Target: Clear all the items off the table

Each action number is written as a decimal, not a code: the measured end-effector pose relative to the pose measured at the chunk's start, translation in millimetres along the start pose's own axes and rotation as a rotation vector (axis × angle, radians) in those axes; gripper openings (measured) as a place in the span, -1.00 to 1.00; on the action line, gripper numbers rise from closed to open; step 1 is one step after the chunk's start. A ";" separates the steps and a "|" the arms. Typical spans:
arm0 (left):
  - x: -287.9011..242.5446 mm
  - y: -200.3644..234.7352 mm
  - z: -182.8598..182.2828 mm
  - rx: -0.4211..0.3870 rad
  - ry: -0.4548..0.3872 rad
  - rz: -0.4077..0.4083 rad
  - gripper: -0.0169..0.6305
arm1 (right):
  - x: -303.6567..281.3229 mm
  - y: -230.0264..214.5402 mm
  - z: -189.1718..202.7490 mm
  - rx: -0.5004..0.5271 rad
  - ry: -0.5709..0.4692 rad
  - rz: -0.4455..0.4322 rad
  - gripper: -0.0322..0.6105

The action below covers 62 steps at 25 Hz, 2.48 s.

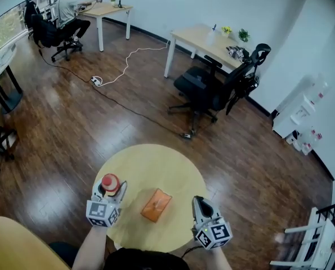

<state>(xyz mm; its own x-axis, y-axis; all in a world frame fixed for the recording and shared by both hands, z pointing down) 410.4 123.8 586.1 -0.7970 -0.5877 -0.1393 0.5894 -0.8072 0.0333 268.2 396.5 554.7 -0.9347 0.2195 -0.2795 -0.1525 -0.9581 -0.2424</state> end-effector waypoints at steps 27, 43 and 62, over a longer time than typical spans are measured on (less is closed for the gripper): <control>555.2 133.1 -68.5 -0.072 -0.289 -0.957 -0.02 | -50.3 486.7 12.1 0.277 -0.071 -0.929 -0.89; 856.5 -11.7 -5.2 -0.042 -0.270 -1.696 -0.02 | 108.7 750.1 149.9 0.467 0.152 -1.699 -0.89; 947.0 -123.2 55.1 0.141 -0.193 -2.081 -0.02 | 226.5 818.8 243.8 0.684 0.391 -2.107 -0.89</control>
<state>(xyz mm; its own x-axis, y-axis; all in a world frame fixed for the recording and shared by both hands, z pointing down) -424.2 -336.3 504.6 -0.1162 0.9930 0.0200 -0.9914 -0.1172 0.0589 -146.6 -383.1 519.4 0.7367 0.6214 -0.2668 -0.6644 0.7387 -0.1139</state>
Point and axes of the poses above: the fingertips, and each gripper's own axes: x backward along the fingers, y to its left, z out of its underside, the point moved 2 cm from there along x, backward along the fingers, and after that the axes turned 6 degrees about -x, right-handed, at the moved point
